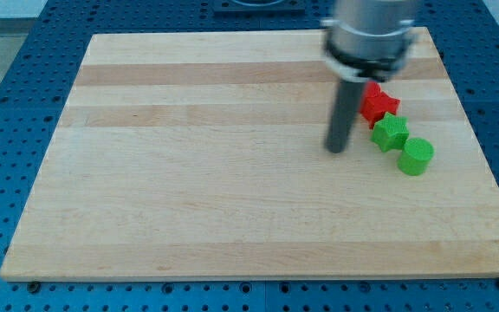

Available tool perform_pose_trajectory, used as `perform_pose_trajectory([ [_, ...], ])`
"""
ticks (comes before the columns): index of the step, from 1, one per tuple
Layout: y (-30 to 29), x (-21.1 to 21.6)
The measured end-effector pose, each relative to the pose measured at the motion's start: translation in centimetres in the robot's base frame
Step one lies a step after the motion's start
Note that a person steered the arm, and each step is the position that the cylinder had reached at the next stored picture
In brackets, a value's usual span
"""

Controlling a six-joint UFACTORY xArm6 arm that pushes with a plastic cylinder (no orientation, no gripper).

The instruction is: Slide the blue cube and blue triangle up a bit

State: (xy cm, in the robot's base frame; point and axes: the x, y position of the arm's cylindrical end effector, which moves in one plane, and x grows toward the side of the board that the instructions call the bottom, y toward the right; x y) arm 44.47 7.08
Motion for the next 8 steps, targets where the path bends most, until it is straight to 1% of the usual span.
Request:
perform_pose_trajectory([
  [1,-0.4,-6.3],
  [2,1.8,-8.9],
  [3,6.9,-8.4],
  [4,10.6,-6.9],
  [5,11.9,-6.9],
  [6,6.9,-7.0],
  [7,6.4,-9.6],
  [8,5.5,-10.9],
])
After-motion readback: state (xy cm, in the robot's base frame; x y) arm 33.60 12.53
